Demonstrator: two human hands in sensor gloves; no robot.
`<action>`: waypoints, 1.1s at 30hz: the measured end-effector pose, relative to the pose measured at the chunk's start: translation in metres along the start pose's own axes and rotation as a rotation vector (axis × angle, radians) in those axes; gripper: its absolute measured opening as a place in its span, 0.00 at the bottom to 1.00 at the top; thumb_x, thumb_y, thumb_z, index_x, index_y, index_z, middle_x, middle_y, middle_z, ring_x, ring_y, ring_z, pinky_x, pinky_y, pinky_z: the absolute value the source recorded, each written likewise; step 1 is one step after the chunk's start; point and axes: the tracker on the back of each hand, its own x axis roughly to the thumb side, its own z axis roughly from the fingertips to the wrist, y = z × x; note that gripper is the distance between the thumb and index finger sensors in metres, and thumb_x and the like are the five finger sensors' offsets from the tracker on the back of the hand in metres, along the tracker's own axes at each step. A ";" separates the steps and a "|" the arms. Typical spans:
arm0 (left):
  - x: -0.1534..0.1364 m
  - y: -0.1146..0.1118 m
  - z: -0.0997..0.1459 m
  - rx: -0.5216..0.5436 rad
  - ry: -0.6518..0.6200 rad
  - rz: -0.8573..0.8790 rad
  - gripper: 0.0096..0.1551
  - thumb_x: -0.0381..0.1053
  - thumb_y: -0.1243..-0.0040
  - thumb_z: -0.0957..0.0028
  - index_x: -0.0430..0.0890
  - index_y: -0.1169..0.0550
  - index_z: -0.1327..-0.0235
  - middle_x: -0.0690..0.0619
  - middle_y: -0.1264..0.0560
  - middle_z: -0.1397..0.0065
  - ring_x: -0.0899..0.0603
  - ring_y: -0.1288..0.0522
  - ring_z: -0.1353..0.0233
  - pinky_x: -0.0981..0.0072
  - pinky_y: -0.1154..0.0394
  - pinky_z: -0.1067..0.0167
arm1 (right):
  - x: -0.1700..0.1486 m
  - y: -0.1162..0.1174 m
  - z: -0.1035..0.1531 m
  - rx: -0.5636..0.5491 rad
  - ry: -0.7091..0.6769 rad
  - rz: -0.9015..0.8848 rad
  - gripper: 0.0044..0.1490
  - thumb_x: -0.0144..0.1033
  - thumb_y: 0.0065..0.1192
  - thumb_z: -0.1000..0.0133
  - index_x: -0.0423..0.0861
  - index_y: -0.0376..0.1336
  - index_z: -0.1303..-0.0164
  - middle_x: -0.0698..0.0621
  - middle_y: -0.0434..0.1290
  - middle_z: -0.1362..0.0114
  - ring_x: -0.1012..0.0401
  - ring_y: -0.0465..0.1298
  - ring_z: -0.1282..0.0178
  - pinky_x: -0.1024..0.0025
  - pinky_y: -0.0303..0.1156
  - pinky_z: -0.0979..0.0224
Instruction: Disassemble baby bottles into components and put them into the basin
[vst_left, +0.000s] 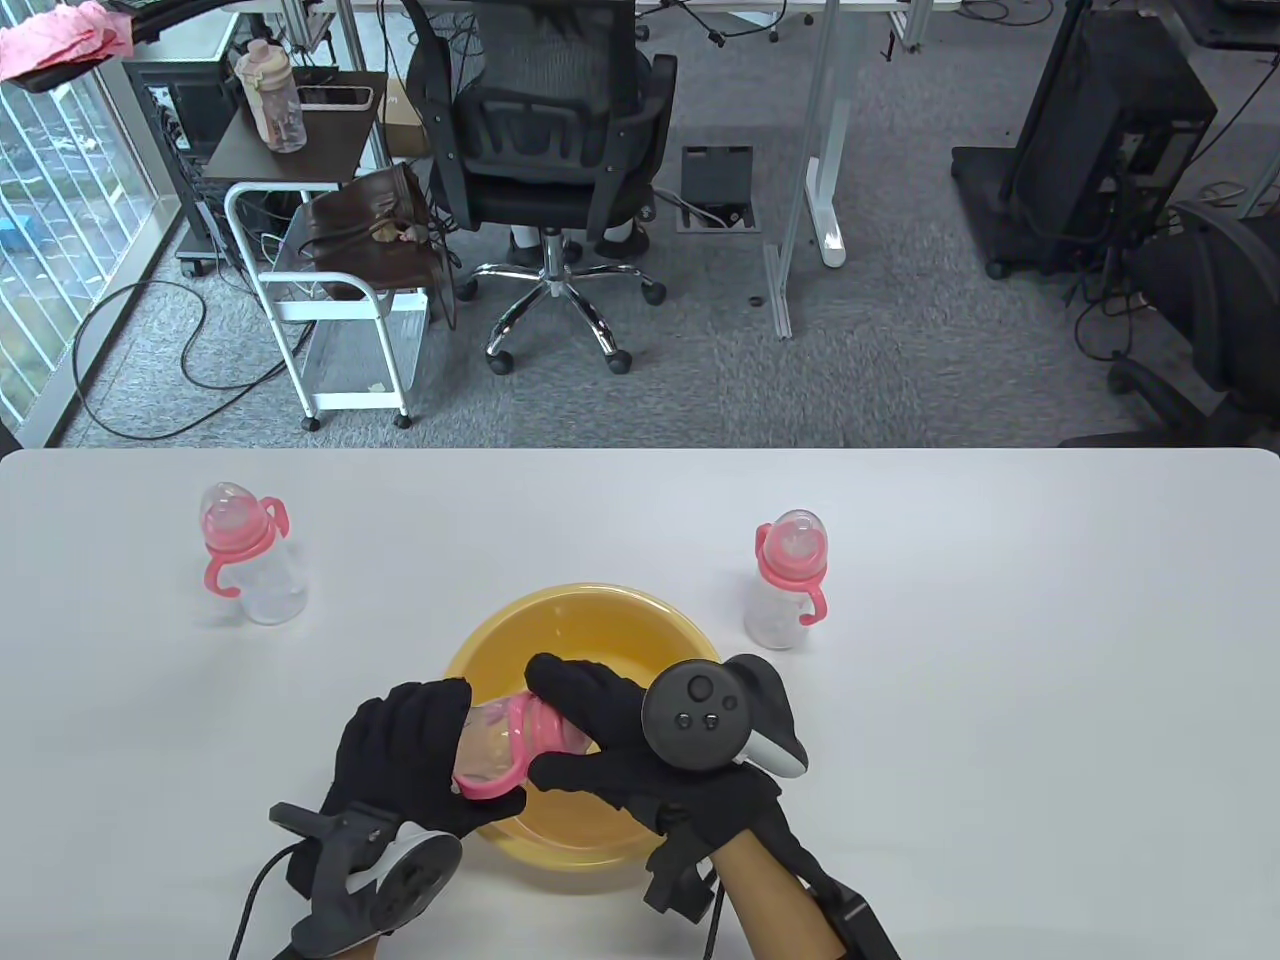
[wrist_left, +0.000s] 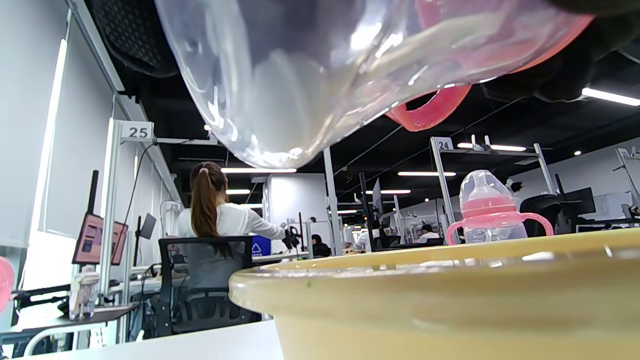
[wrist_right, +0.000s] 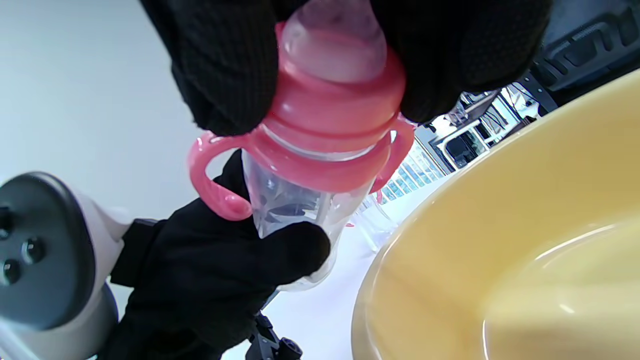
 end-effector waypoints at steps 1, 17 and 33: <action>-0.001 0.000 0.000 0.002 0.012 0.002 0.62 0.82 0.51 0.69 0.44 0.33 0.26 0.46 0.23 0.30 0.39 0.20 0.31 0.41 0.26 0.32 | 0.001 0.000 0.000 -0.011 -0.012 0.023 0.51 0.45 0.70 0.42 0.42 0.49 0.14 0.32 0.58 0.17 0.34 0.72 0.30 0.39 0.70 0.28; -0.008 -0.004 0.000 -0.023 0.056 0.011 0.62 0.82 0.51 0.69 0.43 0.33 0.26 0.45 0.23 0.30 0.39 0.19 0.31 0.40 0.26 0.33 | 0.022 -0.022 0.013 -0.313 -0.108 -0.037 0.51 0.52 0.66 0.42 0.38 0.51 0.16 0.29 0.62 0.22 0.38 0.77 0.38 0.46 0.76 0.36; -0.009 -0.006 0.000 -0.039 0.075 0.022 0.62 0.82 0.51 0.68 0.43 0.33 0.26 0.44 0.23 0.30 0.38 0.19 0.31 0.40 0.26 0.33 | 0.047 -0.048 0.031 -0.494 -0.231 -0.098 0.51 0.53 0.66 0.42 0.38 0.51 0.16 0.30 0.63 0.22 0.38 0.77 0.38 0.45 0.76 0.36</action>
